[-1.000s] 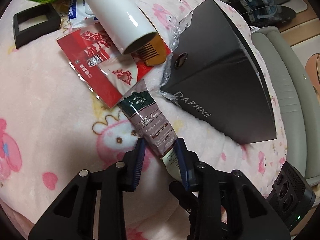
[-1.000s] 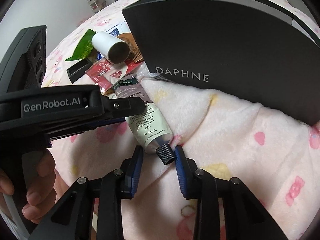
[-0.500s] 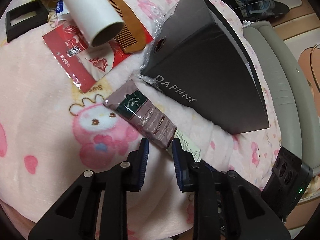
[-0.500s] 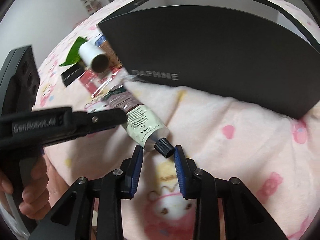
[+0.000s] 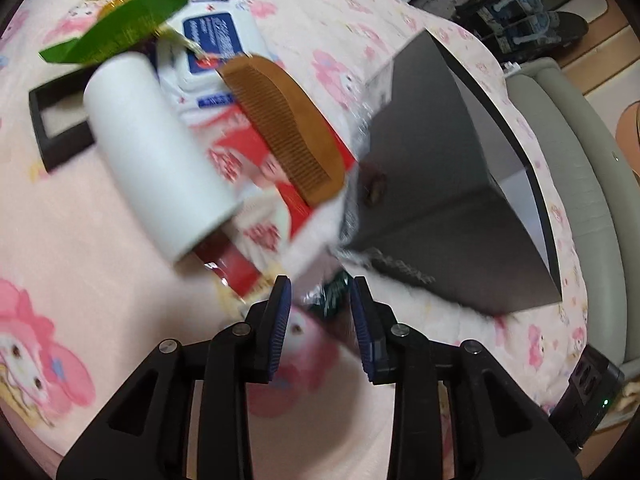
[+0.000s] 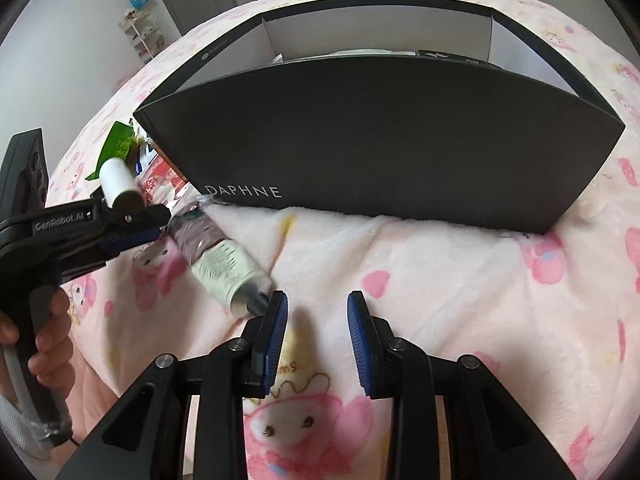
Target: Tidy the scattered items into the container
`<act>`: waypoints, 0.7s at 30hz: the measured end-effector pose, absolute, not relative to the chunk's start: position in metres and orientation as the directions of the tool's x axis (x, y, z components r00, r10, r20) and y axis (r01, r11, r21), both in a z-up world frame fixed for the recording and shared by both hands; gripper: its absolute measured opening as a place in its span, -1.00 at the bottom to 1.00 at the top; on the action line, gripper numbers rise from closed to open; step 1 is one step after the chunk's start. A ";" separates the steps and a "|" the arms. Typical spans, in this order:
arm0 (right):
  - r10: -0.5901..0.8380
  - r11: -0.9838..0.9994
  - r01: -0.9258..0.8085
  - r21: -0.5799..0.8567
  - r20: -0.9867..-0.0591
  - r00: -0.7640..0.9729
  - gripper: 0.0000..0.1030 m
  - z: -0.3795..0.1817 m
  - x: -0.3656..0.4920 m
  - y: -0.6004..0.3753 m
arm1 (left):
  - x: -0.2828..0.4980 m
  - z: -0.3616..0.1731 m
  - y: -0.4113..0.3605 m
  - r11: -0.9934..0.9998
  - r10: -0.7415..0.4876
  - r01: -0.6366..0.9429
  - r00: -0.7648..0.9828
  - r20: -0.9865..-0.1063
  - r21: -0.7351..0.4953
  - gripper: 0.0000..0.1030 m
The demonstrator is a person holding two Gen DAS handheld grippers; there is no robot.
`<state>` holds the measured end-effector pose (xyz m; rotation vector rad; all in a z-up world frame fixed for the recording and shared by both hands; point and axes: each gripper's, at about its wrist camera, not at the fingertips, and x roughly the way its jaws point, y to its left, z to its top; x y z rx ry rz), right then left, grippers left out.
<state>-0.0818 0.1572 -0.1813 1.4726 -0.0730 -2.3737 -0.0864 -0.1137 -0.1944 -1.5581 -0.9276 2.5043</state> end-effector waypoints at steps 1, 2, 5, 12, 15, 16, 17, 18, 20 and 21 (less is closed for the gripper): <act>-0.326 -0.936 0.260 0.236 -0.859 -0.393 -0.47 -0.183 -0.083 0.158 | -0.087 -0.194 -0.117 -0.815 0.344 0.264 -0.497 -0.797 -0.516 -0.37; -0.337 -0.933 0.259 0.250 -0.859 -0.385 -0.47 -0.184 -0.084 0.158 | -0.088 -0.194 -0.121 -0.812 0.345 0.265 -0.502 -0.793 -0.521 -0.35; -0.355 -0.925 0.269 0.269 -0.864 -0.356 -0.47 -0.189 -0.085 0.156 | -0.098 -0.200 -0.116 -0.821 0.346 0.250 -0.496 -0.796 -0.513 -0.30; -0.425 -0.894 0.293 0.339 -0.850 -0.311 -0.47 -0.190 -0.082 0.153 | -0.117 -0.216 -0.083 -0.846 0.384 0.182 -0.444 -0.810 -0.501 -0.31; -0.395 -0.905 0.293 0.310 -0.868 -0.301 -0.47 -0.194 -0.080 0.151 | -0.112 -0.214 -0.078 -0.862 0.371 0.165 -0.437 -0.819 -0.478 -0.31; -0.383 -0.910 0.286 0.300 -0.873 -0.301 -0.47 -0.196 -0.080 0.152 | -0.109 -0.212 -0.078 -0.861 0.370 0.169 -0.438 -0.819 -0.480 -0.31; -0.380 -0.912 0.281 0.299 -0.874 -0.303 -0.47 -0.197 -0.080 0.152 | -0.105 -0.211 -0.080 -0.855 0.371 0.181 -0.442 -0.817 -0.486 -0.31; -0.378 -0.914 0.275 0.298 -0.874 -0.305 -0.47 -0.198 -0.080 0.152 | -0.100 -0.209 -0.081 -0.848 0.373 0.193 -0.445 -0.814 -0.494 -0.31; -0.378 -0.917 0.256 0.304 -0.867 -0.324 -0.47 -0.196 -0.082 0.155 | -0.090 -0.207 -0.083 -0.833 0.379 0.215 -0.451 -0.808 -0.510 -0.31; -0.375 -0.920 0.248 0.304 -0.864 -0.335 -0.47 -0.194 -0.083 0.157 | -0.086 -0.206 -0.082 -0.828 0.385 0.219 -0.449 -0.807 -0.516 -0.31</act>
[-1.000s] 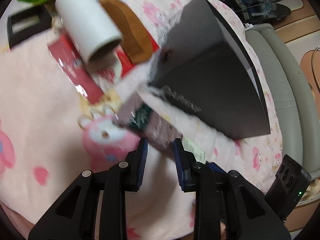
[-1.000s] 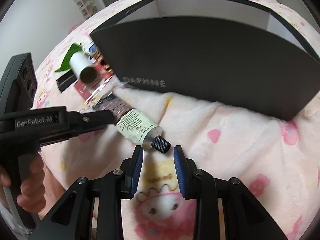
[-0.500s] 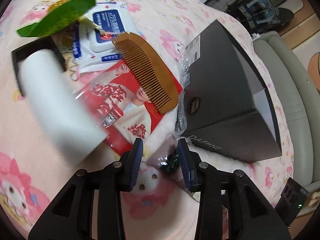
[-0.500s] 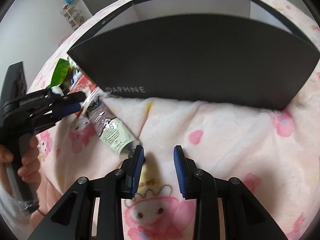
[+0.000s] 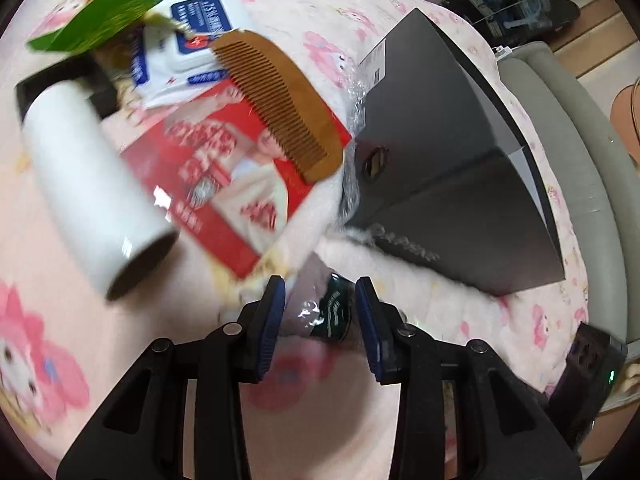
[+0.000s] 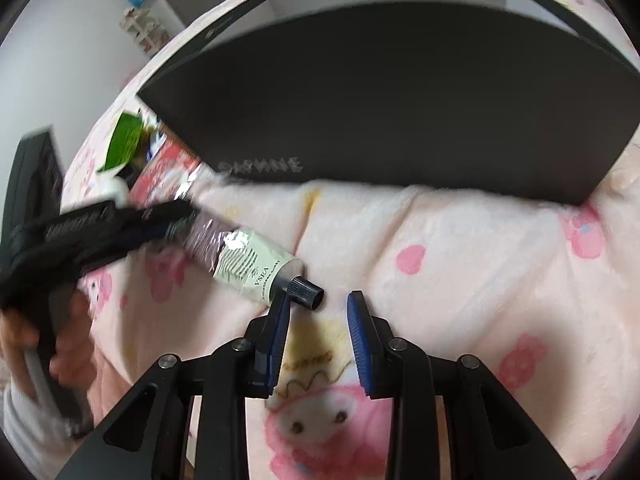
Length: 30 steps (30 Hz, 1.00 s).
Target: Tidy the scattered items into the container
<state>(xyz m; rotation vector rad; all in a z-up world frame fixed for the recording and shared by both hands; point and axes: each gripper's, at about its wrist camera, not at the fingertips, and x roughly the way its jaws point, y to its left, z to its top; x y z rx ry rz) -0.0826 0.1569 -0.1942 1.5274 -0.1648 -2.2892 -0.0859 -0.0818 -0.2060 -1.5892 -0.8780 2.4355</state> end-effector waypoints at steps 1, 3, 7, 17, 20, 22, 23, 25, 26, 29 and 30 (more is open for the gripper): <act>-0.380 -0.920 0.240 0.310 -0.856 -0.352 -0.47 -0.191 -0.084 0.159 | -0.081 -0.206 -0.080 -0.820 0.399 0.219 -0.443 -0.803 -0.529 -0.31; -0.405 -0.911 0.235 0.338 -0.839 -0.363 -0.47 -0.186 -0.086 0.165 | -0.074 -0.207 -0.077 -0.804 0.432 0.218 -0.427 -0.795 -0.553 -0.31; -0.400 -0.915 0.206 0.346 -0.844 -0.357 -0.39 -0.190 -0.087 0.169 | -0.074 -0.213 -0.077 -0.800 0.430 0.235 -0.419 -0.800 -0.553 -0.31; -0.450 -0.893 0.148 0.425 -0.824 -0.345 0.06 -0.209 -0.099 0.174 | -0.079 -0.221 -0.069 -0.802 0.439 0.223 -0.408 -0.800 -0.554 -0.19; -0.466 -0.884 0.160 0.438 -0.821 -0.330 -0.08 -0.210 -0.102 0.170 | -0.081 -0.219 -0.063 -0.813 0.437 0.206 -0.404 -0.804 -0.545 -0.15; -0.465 -0.885 0.180 0.429 -0.820 -0.333 -0.25 -0.205 -0.101 0.166 | -0.084 -0.217 -0.060 -0.819 0.435 0.195 -0.403 -0.805 -0.540 -0.15; -0.454 -0.891 0.184 0.415 -0.821 -0.346 -0.26 -0.201 -0.099 0.165 | -0.081 -0.213 -0.059 -0.820 0.430 0.193 -0.412 -0.803 -0.538 -0.15; -0.445 -0.896 0.189 0.403 -0.817 -0.367 -0.26 -0.194 -0.096 0.165 | -0.075 -0.204 -0.058 -0.820 0.426 0.188 -0.429 -0.796 -0.541 -0.21; -0.446 -0.895 0.190 0.404 -0.813 -0.374 -0.27 -0.190 -0.095 0.166 | -0.073 -0.200 -0.057 -0.816 0.433 0.185 -0.435 -0.790 -0.548 -0.24; -0.433 -0.901 0.203 0.383 -0.805 -0.405 -0.28 -0.174 -0.089 0.168 | -0.064 -0.183 -0.054 -0.814 0.437 0.163 -0.459 -0.773 -0.557 -0.26; -0.432 -0.902 0.212 0.376 -0.800 -0.416 -0.32 -0.168 -0.087 0.168 | -0.057 -0.174 -0.053 -0.818 0.433 0.156 -0.467 -0.771 -0.554 -0.27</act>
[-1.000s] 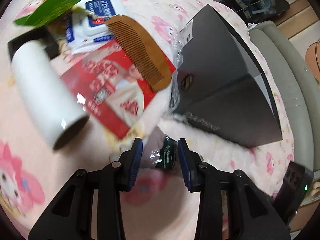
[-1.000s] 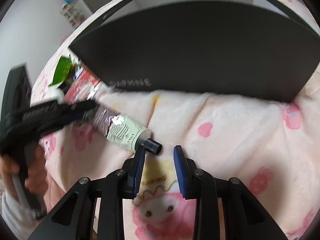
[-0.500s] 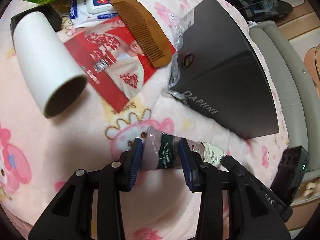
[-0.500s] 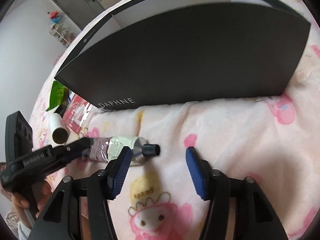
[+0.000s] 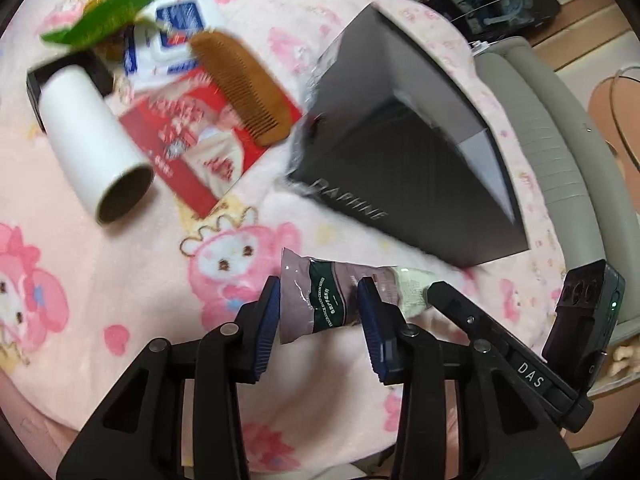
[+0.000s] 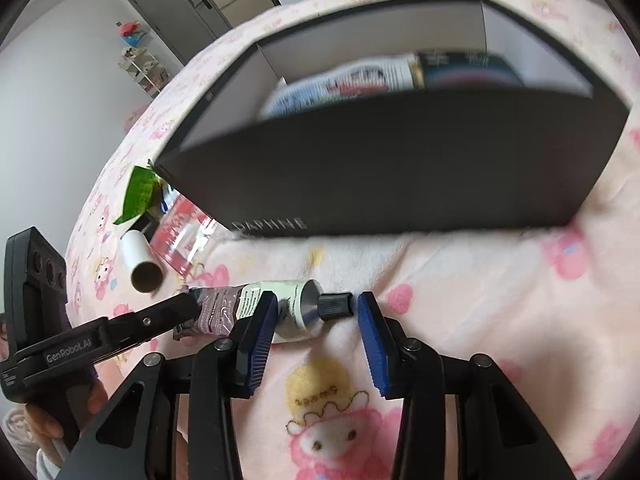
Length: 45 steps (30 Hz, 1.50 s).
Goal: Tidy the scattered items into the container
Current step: 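Lift the hand-cream tube off the bedspread with the left tool, then carry the hand-cream tube toward the DAPHNE box with the left tool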
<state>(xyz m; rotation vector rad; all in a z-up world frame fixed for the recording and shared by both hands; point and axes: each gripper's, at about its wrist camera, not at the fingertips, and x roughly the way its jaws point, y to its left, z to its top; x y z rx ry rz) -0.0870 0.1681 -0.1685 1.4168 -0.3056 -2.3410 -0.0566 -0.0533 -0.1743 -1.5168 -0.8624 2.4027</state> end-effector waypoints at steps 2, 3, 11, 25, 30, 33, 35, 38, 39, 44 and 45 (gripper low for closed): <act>-0.465 -0.885 0.243 0.397 -0.767 -0.441 -0.42 -0.152 -0.085 0.166 | -0.050 -0.161 -0.048 -0.807 0.467 0.112 -0.481 -0.742 -0.580 -0.36; -0.506 -0.862 0.265 0.432 -0.744 -0.435 -0.43 -0.145 -0.084 0.162 | -0.049 -0.156 -0.045 -0.796 0.493 0.084 -0.484 -0.723 -0.599 -0.36; -0.505 -0.861 0.311 0.401 -0.736 -0.450 -0.43 -0.138 -0.079 0.147 | -0.062 -0.160 -0.028 -0.862 0.395 0.118 -0.451 -0.800 -0.492 -0.36; -0.374 -0.927 0.141 0.348 -0.831 -0.411 -0.33 -0.201 -0.100 0.198 | -0.059 -0.209 -0.040 -0.830 0.431 0.211 -0.347 -0.833 -0.517 -0.14; -0.392 -0.919 0.142 0.368 -0.813 -0.430 -0.34 -0.193 -0.099 0.203 | -0.058 -0.204 -0.039 -0.839 0.408 0.207 -0.371 -0.834 -0.503 -0.15; -0.379 -0.921 0.103 0.375 -0.805 -0.457 -0.34 -0.189 -0.100 0.216 | -0.057 -0.199 -0.043 -0.828 0.418 0.209 -0.387 -0.822 -0.520 -0.15; -0.384 -0.917 0.085 0.391 -0.801 -0.459 -0.33 -0.189 -0.101 0.223 | -0.055 -0.198 -0.046 -0.815 0.433 0.212 -0.397 -0.809 -0.540 -0.15; -0.396 -0.912 0.087 0.402 -0.804 -0.444 -0.33 -0.191 -0.102 0.226 | -0.053 -0.200 -0.050 -0.795 0.450 0.224 -0.406 -0.795 -0.564 -0.15; -0.402 -0.910 0.096 0.403 -0.803 -0.439 -0.33 -0.192 -0.102 0.223 | -0.053 -0.201 -0.051 -0.792 0.453 0.227 -0.404 -0.795 -0.566 -0.15; -0.418 -0.906 0.128 0.403 -0.805 -0.421 -0.32 -0.194 -0.101 0.212 | -0.054 -0.203 -0.054 -0.805 0.410 0.255 -0.415 -0.812 -0.536 -0.15; -0.416 -0.907 0.129 0.401 -0.807 -0.419 -0.32 -0.195 -0.101 0.211 | -0.055 -0.203 -0.055 -0.805 0.404 0.259 -0.419 -0.813 -0.533 -0.14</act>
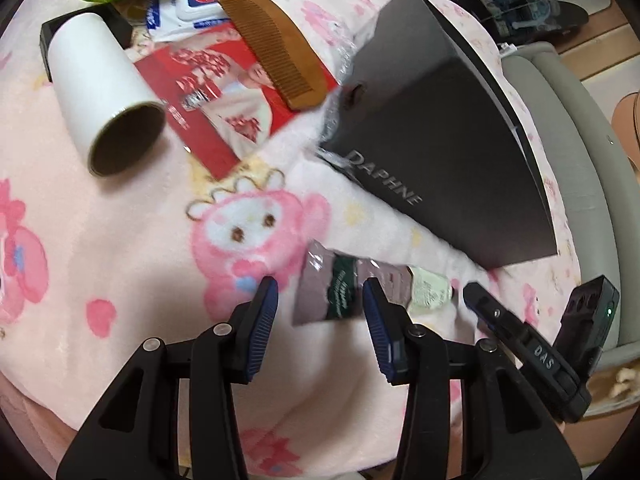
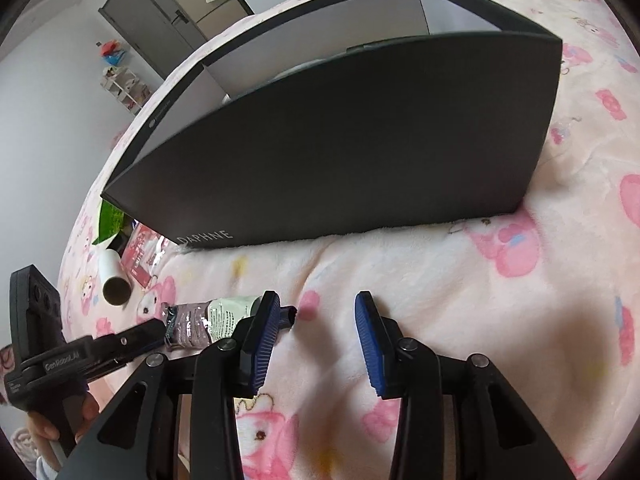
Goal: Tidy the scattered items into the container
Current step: 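Carry the hand-cream tube toward the DAPHNE box with the left tool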
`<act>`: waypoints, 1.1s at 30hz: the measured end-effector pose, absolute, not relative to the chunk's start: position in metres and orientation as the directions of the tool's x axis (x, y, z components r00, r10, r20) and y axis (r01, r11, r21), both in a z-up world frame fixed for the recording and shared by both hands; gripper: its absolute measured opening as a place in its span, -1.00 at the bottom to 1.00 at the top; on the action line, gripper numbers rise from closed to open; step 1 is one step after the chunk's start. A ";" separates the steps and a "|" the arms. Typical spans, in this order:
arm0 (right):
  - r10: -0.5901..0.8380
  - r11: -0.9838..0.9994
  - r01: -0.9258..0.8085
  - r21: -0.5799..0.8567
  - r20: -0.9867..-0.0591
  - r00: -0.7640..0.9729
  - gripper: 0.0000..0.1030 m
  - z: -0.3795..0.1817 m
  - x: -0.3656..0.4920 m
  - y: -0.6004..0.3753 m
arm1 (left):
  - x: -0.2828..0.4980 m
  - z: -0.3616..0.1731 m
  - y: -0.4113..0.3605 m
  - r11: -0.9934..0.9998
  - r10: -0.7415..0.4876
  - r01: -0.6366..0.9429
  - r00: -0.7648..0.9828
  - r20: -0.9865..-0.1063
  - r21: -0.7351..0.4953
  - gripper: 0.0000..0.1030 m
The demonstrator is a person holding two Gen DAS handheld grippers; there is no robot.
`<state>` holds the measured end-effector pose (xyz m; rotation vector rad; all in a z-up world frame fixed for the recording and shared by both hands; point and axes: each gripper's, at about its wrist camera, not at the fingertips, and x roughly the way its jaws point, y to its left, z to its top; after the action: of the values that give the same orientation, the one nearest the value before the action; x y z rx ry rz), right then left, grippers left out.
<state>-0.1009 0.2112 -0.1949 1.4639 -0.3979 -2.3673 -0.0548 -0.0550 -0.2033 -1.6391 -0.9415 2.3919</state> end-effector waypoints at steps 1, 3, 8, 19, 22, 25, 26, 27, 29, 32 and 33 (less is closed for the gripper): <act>-0.420 -0.906 0.137 0.400 -0.810 -0.409 -0.32 -0.196 -0.101 0.210 | -0.056 -0.205 -0.056 -0.805 0.408 0.258 -0.414 -0.814 -0.535 -0.12; -0.430 -0.902 0.153 0.403 -0.815 -0.390 -0.25 -0.200 -0.100 0.206 | -0.060 -0.210 -0.055 -0.805 0.418 0.254 -0.399 -0.816 -0.536 -0.08; -0.488 -0.871 0.142 0.471 -0.789 -0.374 -0.18 -0.215 -0.111 0.207 | -0.069 -0.215 -0.049 -0.800 0.438 0.237 -0.396 -0.807 -0.551 0.10; -0.648 -0.762 0.229 0.606 -0.704 -0.291 -0.17 -0.211 -0.105 0.208 | -0.065 -0.207 -0.052 -0.800 0.444 0.226 -0.402 -0.801 -0.556 -0.02; -0.607 -0.794 0.247 0.555 -0.735 -0.302 -0.17 -0.212 -0.105 0.199 | -0.065 -0.207 -0.055 -0.795 0.447 0.232 -0.402 -0.799 -0.561 -0.03; -0.589 -0.808 0.219 0.547 -0.746 -0.311 -0.13 -0.219 -0.109 0.197 | -0.066 -0.209 -0.053 -0.804 0.438 0.228 -0.399 -0.806 -0.550 -0.03; -0.587 -0.810 0.208 0.549 -0.746 -0.315 -0.12 -0.221 -0.110 0.197 | -0.070 -0.212 -0.054 -0.807 0.434 0.225 -0.400 -0.807 -0.545 -0.03; -0.583 -0.812 0.196 0.550 -0.747 -0.319 -0.11 -0.224 -0.112 0.197 | -0.066 -0.211 -0.052 -0.809 0.433 0.223 -0.402 -0.807 -0.544 -0.03; -0.575 -0.817 0.194 0.543 -0.747 -0.334 -0.12 -0.220 -0.111 0.199 | -0.060 -0.211 -0.051 -0.813 0.430 0.216 -0.403 -0.808 -0.541 -0.03; -0.577 -0.817 0.263 0.514 -0.736 -0.354 -0.10 -0.204 -0.106 0.194 | -0.059 -0.211 -0.053 -0.813 0.433 0.212 -0.402 -0.807 -0.542 -0.03; -0.571 -0.821 0.269 0.504 -0.740 -0.356 -0.10 -0.204 -0.106 0.191 | -0.058 -0.211 -0.054 -0.811 0.436 0.213 -0.402 -0.805 -0.545 -0.03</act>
<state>-0.1057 0.1914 -0.2042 1.3685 -0.4051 -2.1938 -0.0583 -0.0539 -0.2111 -1.6298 -0.8996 2.3516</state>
